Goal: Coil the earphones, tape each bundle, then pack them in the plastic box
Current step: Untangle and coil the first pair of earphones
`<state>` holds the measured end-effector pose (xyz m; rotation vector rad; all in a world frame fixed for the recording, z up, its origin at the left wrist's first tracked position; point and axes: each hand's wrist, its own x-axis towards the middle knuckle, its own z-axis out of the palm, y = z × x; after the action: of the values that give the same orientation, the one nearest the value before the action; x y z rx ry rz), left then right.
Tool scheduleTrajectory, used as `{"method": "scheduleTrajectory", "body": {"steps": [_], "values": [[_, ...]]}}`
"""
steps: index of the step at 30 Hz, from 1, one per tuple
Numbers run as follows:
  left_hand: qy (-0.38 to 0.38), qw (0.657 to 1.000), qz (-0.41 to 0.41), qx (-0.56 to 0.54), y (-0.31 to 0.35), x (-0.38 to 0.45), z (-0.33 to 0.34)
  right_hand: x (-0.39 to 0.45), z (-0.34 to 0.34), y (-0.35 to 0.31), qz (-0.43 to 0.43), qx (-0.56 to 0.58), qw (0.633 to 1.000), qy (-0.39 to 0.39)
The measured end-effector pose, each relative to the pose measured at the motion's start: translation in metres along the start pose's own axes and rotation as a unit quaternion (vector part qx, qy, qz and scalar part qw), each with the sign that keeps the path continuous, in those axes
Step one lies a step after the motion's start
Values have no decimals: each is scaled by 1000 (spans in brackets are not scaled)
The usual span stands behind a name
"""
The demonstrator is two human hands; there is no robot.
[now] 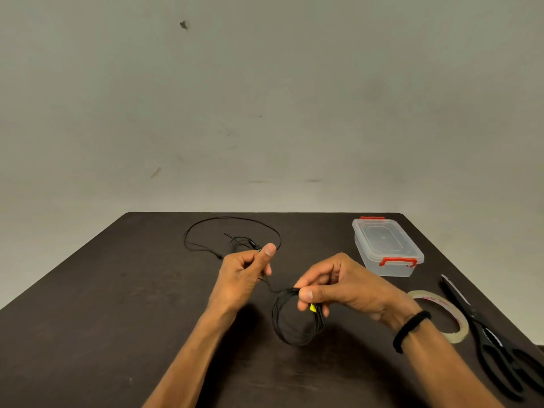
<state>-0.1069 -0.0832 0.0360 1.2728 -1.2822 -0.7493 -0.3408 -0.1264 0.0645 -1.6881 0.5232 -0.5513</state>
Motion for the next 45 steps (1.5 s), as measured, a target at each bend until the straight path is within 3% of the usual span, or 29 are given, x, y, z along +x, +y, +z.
{"method": "scheduleTrajectory", "body": {"steps": [3,8,11,14,18,21,26,29,33,36,40,45], "values": [[-42,999,31,-3,2,-10,24,1,7,-3,-36,59,996,52],[-104,980,-23,-169,5,-22,52,5,14,-3,-69,94,986,117],[-69,988,-8,-135,5,-21,55,6,15,-5,-70,85,983,145],[15,997,-2,-71,1,-21,50,7,14,-5,-75,66,980,172],[64,986,-87,-126,0,-16,47,8,11,-1,-73,41,978,191],[74,983,-108,-125,0,-14,44,9,10,0,-69,37,977,199],[101,979,-65,-163,-3,-7,30,9,7,1,-65,35,969,237],[99,990,-12,-104,-6,-3,17,9,4,2,-61,67,959,268],[72,995,64,40,-8,0,10,9,2,2,-54,117,952,279],[28,993,93,65,-10,0,11,9,-1,3,-50,156,950,265],[-10,996,76,53,-8,-1,13,9,-4,4,-41,180,953,241],[-73,996,6,-55,1,-3,16,9,-5,5,-40,203,950,234]]}}
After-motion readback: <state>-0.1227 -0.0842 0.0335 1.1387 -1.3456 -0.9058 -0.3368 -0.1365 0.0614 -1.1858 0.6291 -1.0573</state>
